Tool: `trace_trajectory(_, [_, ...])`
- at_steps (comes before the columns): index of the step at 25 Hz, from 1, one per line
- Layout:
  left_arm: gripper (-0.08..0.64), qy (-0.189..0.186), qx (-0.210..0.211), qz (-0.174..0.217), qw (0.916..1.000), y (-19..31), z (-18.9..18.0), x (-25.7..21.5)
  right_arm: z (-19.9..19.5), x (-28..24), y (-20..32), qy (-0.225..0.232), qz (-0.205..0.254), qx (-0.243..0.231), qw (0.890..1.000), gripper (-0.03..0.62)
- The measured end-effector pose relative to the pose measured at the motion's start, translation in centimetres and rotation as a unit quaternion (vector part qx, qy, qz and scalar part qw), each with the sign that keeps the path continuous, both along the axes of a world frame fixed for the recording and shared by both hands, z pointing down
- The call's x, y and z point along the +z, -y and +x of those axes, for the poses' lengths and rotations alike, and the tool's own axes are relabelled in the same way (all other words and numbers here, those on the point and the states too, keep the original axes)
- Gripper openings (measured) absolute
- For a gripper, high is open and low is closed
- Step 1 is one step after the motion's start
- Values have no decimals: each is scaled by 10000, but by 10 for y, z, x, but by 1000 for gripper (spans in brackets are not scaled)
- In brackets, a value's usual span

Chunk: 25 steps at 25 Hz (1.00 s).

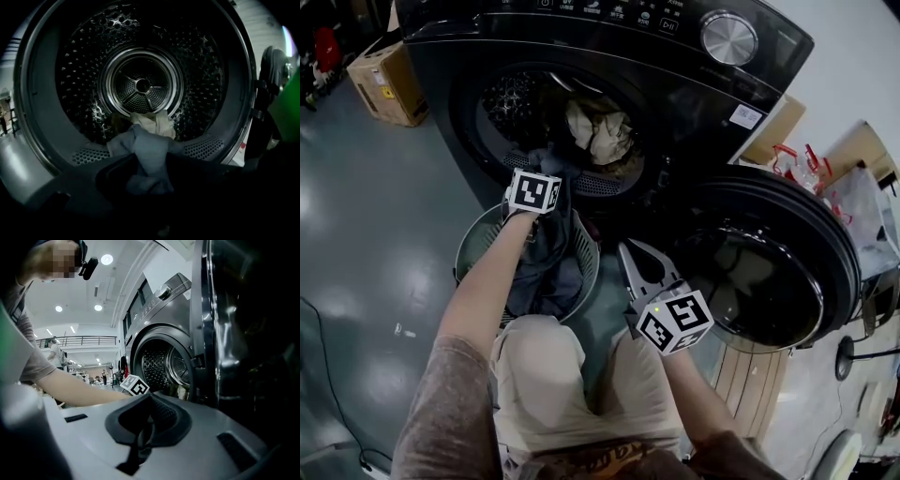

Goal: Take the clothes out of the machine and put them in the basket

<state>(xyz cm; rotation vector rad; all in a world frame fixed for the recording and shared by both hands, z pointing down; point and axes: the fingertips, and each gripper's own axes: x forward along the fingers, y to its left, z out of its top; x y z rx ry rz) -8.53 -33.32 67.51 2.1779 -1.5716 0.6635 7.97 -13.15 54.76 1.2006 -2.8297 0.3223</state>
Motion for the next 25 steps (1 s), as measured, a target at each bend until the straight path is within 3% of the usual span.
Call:
trace_trajectory(2, [139,-161,34,-96,9998,-8,-1,0,-2,1,-1,5,-7,-20,10000,-3])
trace_trajectory(7, [126,-419,561,-88,9975,-54,6,-10,-6,-1,-1,42,40,-100,9999,-3])
trace_trajectory(14, [126,-755,1036,221,9915,-157,0,-65,-5,4,7,108,14,-149,9998,-3])
trace_trajectory(19, [129,-918,1063,251,9898,-205,-8,-90,-14,6,11,186,-21,-247,9995,-3])
trace_trajectory(25, [140,-836,846,267,9925,-223,-24,-87,-29,7,5,228,-34,-414,9989,-3])
